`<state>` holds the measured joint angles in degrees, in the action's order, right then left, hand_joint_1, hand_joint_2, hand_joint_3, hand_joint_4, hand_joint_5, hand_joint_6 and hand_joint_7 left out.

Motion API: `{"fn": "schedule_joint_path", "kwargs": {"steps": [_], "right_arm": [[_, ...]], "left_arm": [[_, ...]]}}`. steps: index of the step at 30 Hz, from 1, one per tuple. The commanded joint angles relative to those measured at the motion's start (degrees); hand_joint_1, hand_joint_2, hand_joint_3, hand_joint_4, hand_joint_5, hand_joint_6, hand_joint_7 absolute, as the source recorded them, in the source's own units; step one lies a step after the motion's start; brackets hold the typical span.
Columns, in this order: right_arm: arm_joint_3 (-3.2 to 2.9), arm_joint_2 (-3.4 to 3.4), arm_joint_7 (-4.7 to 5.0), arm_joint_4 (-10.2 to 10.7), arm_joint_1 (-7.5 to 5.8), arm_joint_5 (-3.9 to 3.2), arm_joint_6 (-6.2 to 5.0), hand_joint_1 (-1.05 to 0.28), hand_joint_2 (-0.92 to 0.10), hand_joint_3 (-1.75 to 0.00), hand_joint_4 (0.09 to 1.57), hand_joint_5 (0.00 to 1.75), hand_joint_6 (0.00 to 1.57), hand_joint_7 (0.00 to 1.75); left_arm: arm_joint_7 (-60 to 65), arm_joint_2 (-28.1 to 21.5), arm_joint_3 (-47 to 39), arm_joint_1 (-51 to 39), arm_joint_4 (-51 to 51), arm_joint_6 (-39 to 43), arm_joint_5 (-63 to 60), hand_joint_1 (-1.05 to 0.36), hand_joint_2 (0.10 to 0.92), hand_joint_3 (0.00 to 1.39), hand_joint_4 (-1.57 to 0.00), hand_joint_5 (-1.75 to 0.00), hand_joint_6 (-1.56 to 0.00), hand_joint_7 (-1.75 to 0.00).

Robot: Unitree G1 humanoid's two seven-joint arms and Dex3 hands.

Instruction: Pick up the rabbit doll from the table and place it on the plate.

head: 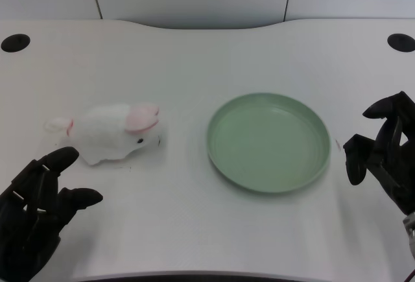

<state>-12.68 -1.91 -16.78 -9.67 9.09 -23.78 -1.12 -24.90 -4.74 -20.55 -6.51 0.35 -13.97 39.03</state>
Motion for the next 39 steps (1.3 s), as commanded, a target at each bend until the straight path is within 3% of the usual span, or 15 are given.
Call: {"fn": "schedule_joint_path", "kwargs": {"steps": [1, 4, 7, 10, 16, 18, 20, 24, 26, 28, 29, 32, 34, 37, 39], "right_arm": [[-0.17, 0.77, -0.20, 0.04, -0.22, 0.29, -1.15, -0.53, -0.66, -1.38, 1.26, 1.75, 0.67, 1.75], [-0.13, 0.86, -0.61, -0.48, -0.14, 0.52, -1.73, -0.53, -0.66, -1.38, 1.26, 1.75, 0.67, 1.75], [-0.24, 0.77, -0.18, 0.18, -0.28, -0.04, -0.49, -0.54, -0.65, -1.37, 1.25, 1.75, 0.67, 1.75], [-0.15, 0.82, -0.42, -0.18, -0.15, 0.32, -1.31, -0.54, -0.65, -1.37, 1.26, 1.75, 0.68, 1.75], [0.23, 0.37, 0.65, 1.05, -0.68, 0.55, -0.47, -0.52, -0.66, -1.39, 1.25, 1.75, 0.68, 1.75], [0.10, 0.10, 0.22, 1.03, -0.78, -0.32, -0.38, -0.51, -0.67, -1.39, 1.24, 1.75, 0.67, 1.75], [0.10, 0.12, 0.42, 0.80, -0.73, -0.04, -0.67, -0.52, -0.66, -1.39, 1.23, 1.75, 0.66, 1.75], [-0.04, 0.42, 0.08, 0.68, -0.64, -0.30, -0.37, -0.53, -0.64, -1.38, 1.21, 1.75, 0.66, 1.75], [0.01, 0.63, -0.04, 0.34, -0.58, 0.13, -0.87, -0.52, -0.65, -1.39, 1.20, 1.75, 0.65, 1.75], [0.20, 0.72, -0.10, -0.10, -0.48, 0.88, -1.78, -0.51, -0.65, -1.40, 1.21, 1.75, 0.65, 1.75], [0.21, 0.66, -0.14, -0.19, -0.40, 0.85, -1.78, -0.51, -0.65, -1.40, 1.21, 1.75, 0.65, 1.75], [0.19, 0.60, -0.56, -0.65, -0.19, 0.75, -2.16, -0.54, -0.61, -1.39, 1.22, 1.75, 0.65, 1.75], [0.07, 0.59, -0.97, -1.00, -0.04, 0.47, -2.42, -0.55, -0.61, -1.40, 1.23, 1.75, 0.65, 1.75], [-0.12, 0.49, -0.91, -1.46, 0.10, 0.43, -2.83, -0.54, -0.61, -1.40, 1.23, 1.75, 0.65, 1.75], [-0.24, 0.43, -0.91, -1.44, 0.08, 0.05, -2.48, -0.54, -0.61, -1.41, 1.21, 1.75, 0.65, 1.75]], "left_arm": [[-0.47, -0.61, -0.49, -0.47, 0.29, 0.00, 0.27, -0.34, 0.921, 0.52, -0.36, -1.46, -0.53, -0.78], [-0.52, -0.69, -0.32, -0.69, 0.03, 0.44, -0.24, -0.34, 0.921, 0.52, -0.36, -1.46, -0.53, -0.78], [-0.79, -0.73, -0.25, -0.72, 0.03, 0.59, -0.28, -0.34, 0.921, 0.52, -0.36, -1.46, -0.52, -0.78], [-0.77, -0.67, -0.42, -0.62, 0.05, -0.08, 0.34, -0.34, 0.921, 0.52, -0.36, -1.46, -0.51, -0.78], [-1.20, -0.90, -0.57, -0.79, 0.07, 0.33, 0.09, -0.34, 0.921, 0.51, -0.36, -1.46, -0.52, -0.79], [-2.02, -1.42, -0.17, -0.86, -0.30, 1.69, -1.08, -0.34, 0.921, 0.53, -0.36, -1.46, -0.51, -0.79], [-1.72, -2.70, 1.95, -0.81, -2.96, 8.41, -8.28, -0.35, 0.921, 0.54, -0.36, -1.48, -0.51, -0.80], [-2.48, -5.39, 4.39, -0.12, -5.31, 16.24, -16.41, -0.37, 0.921, 0.55, -0.33, -1.50, -0.51, -0.80], [-1.44, -8.94, 5.61, 1.10, -8.63, 17.36, -22.04, -0.40, 0.921, 0.43, -0.42, -1.17, -0.64, -0.34], [-0.19, -11.81, 6.31, 2.44, -10.66, 17.85, -27.12, -0.39, 0.921, 0.36, -0.47, -0.98, -0.69, -0.12], [0.72, -13.65, 6.74, 3.59, -11.69, 17.50, -30.34, -0.39, 0.921, 0.35, -0.47, -0.95, -0.69, -0.09], [2.03, -19.58, 8.71, 7.77, -13.53, 16.34, -39.62, -0.36, 0.921, 0.17, -0.62, -0.50, -0.66, -0.01], [2.29, -24.04, 11.16, 12.15, -11.22, 18.53, -46.90, -0.45, 0.920, 0.07, -0.60, -0.27, -0.56, 0.00], [3.16, -28.87, 15.01, 17.81, -7.34, 20.11, -56.18, -0.62, 0.921, 0.03, -0.49, -0.11, -0.44, 0.00], [4.55, -30.95, 17.76, 21.77, -3.90, 21.86, -61.47, -0.70, 0.913, 0.02, -0.40, -0.05, -0.37, 0.00]]}}
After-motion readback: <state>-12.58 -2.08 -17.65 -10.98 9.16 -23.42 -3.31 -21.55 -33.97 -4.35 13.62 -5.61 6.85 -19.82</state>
